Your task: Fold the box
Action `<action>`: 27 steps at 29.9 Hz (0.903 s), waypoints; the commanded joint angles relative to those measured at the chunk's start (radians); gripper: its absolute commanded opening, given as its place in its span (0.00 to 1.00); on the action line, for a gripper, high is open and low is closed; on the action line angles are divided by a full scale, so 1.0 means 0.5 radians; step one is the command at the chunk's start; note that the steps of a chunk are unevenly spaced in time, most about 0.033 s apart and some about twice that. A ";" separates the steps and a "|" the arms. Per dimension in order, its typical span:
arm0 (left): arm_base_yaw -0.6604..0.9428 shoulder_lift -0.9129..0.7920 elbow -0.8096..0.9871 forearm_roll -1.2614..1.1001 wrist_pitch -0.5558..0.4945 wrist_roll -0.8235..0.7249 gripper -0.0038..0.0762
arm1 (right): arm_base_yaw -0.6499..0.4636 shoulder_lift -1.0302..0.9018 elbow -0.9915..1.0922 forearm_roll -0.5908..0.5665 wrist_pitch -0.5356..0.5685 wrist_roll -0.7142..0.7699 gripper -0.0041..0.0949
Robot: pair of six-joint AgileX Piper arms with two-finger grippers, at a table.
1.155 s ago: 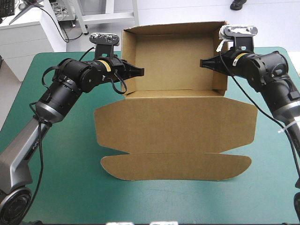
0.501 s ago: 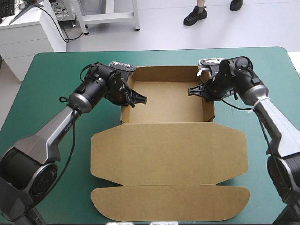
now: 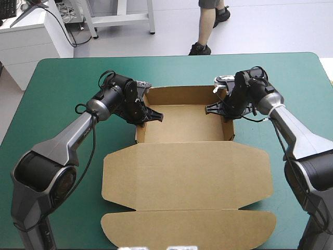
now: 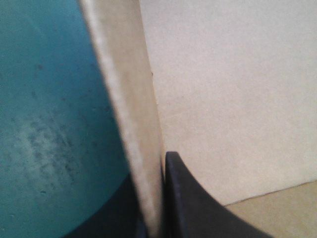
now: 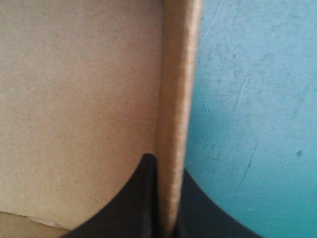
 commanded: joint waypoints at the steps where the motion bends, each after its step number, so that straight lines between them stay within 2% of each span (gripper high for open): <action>1: 0.059 -0.068 -0.068 -0.159 0.010 0.182 0.04 | -0.002 -0.074 -0.055 -0.004 -0.022 -0.107 0.03; 4: 0.092 -0.058 -0.068 -0.255 0.015 0.251 0.05 | -0.002 -0.066 -0.055 -0.004 -0.026 -0.118 0.06; 7: 0.102 -0.051 -0.068 -0.258 0.024 0.270 0.14 | -0.005 -0.066 -0.055 -0.004 -0.025 -0.137 0.20; 9: 0.102 -0.051 -0.068 -0.233 0.029 0.276 0.25 | -0.005 -0.066 -0.055 -0.004 -0.009 -0.138 0.32; 14: 0.102 -0.051 -0.068 -0.205 0.064 0.270 0.58 | -0.005 -0.066 -0.055 -0.004 0.068 -0.161 0.73; 16: 0.102 -0.051 -0.071 -0.200 0.086 0.259 0.67 | -0.005 -0.071 -0.055 -0.004 0.082 -0.161 0.85; 19: 0.102 -0.051 -0.123 -0.200 0.176 0.250 0.73 | -0.005 -0.091 -0.059 -0.001 0.087 -0.161 0.90; 22: 0.102 -0.051 -0.224 -0.193 0.287 0.250 0.74 | -0.005 -0.143 -0.059 0.004 0.074 -0.161 0.90; 27: 0.102 -0.185 -0.350 -0.206 0.284 0.250 0.74 | -0.009 -0.301 -0.071 -0.012 0.034 -0.189 0.90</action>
